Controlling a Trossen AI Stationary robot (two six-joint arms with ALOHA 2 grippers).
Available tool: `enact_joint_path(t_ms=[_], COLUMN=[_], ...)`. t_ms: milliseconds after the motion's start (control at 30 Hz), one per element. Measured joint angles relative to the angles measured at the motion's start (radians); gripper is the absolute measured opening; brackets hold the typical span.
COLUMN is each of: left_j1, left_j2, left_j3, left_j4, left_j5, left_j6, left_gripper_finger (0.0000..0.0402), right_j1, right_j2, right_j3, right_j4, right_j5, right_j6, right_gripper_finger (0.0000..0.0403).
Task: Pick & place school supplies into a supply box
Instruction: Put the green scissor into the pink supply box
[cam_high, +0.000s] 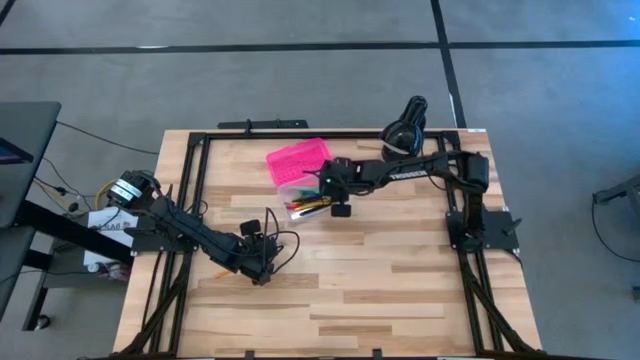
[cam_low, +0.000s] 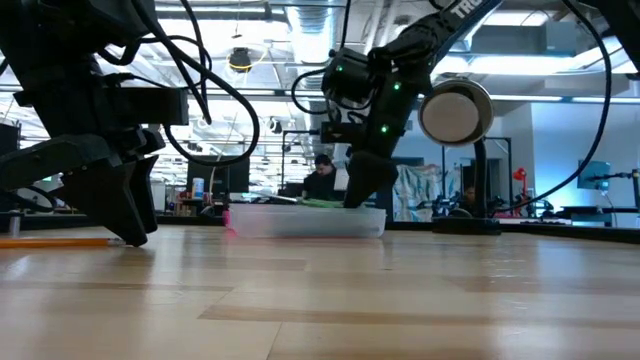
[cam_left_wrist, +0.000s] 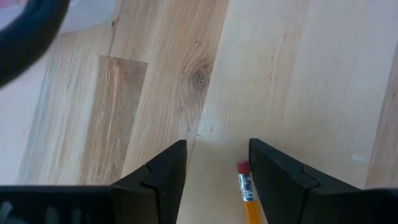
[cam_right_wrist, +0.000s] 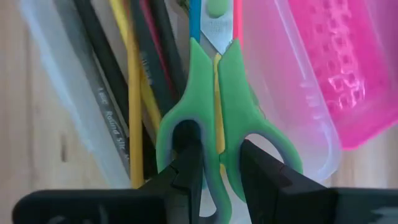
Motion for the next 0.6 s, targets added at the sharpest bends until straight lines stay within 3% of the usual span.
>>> enact_joint_path(t_ms=[600], left_j1=[0.000], left_j2=[0.000], left_j3=[0.000], left_j4=[0.002], left_j5=[-0.002], left_j6=[0.007], left_gripper_finger=[0.0169], right_j1=[-0.002], right_j2=[-0.001], right_j3=[0.000], right_j4=[-0.058], right_j5=[0.020], right_j6=[-0.026], right_gripper_finger=[0.0105])
